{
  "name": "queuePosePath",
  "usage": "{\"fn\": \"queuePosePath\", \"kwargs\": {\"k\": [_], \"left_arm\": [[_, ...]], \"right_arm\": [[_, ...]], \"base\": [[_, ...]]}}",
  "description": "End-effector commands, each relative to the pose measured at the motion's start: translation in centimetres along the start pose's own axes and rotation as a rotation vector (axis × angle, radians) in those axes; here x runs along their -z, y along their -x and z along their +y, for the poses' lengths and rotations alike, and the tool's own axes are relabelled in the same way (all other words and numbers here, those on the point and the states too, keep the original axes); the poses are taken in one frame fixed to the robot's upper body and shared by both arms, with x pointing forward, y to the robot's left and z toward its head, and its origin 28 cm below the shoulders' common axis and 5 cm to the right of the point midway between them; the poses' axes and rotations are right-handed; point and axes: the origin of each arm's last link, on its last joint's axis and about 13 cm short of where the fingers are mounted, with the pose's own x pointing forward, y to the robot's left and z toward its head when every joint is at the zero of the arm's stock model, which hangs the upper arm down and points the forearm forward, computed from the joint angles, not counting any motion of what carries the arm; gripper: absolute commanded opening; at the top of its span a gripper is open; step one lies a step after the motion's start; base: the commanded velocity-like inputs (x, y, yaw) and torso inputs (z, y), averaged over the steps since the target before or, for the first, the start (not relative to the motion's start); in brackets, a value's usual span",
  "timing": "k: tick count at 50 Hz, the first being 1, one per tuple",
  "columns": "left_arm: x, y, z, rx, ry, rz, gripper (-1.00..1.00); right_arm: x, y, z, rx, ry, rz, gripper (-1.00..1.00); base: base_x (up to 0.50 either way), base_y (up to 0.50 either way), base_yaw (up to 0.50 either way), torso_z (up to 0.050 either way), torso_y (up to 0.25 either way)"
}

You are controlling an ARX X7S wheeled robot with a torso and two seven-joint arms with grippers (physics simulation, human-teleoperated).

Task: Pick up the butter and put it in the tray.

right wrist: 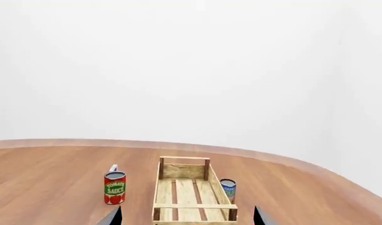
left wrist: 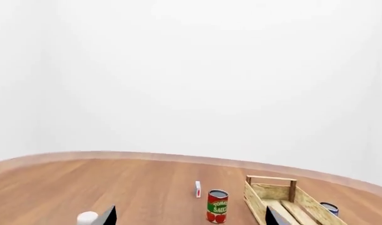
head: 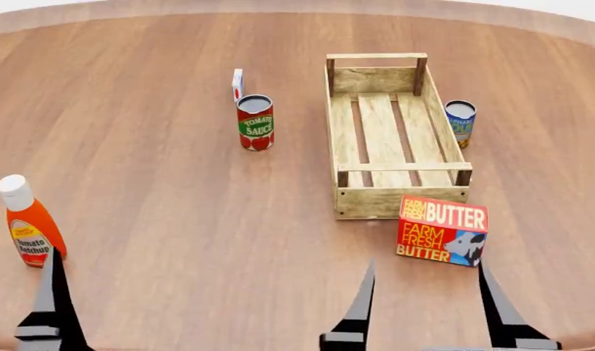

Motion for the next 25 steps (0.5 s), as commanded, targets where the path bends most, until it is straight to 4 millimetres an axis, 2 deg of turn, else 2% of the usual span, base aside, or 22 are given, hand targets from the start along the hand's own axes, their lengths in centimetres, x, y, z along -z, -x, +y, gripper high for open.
{"fn": "queuePosePath", "kwargs": {"k": [1, 11, 25], "left_arm": [[-0.99, 0.11, 0.0, 0.0, 0.012, -0.022, 1.0], [-1.11, 0.29, -0.01, 0.003, 0.015, -0.026, 1.0], [-1.25, 0.42, -0.13, 0.011, 0.015, -0.028, 1.0]], "right_arm": [[-0.95, 0.01, -0.16, 0.028, 0.031, -0.002, 1.0], [-1.02, 0.21, -0.08, 0.024, 0.028, -0.018, 1.0], [-0.87, 0.05, 0.01, 0.014, 0.046, 0.001, 1.0]], "base": [[0.0, 0.0, 0.0, 0.0, 0.0], [0.04, 0.0, 0.0, 0.0, 0.0], [0.49, 0.0, 0.0, 0.0, 0.0]]}}
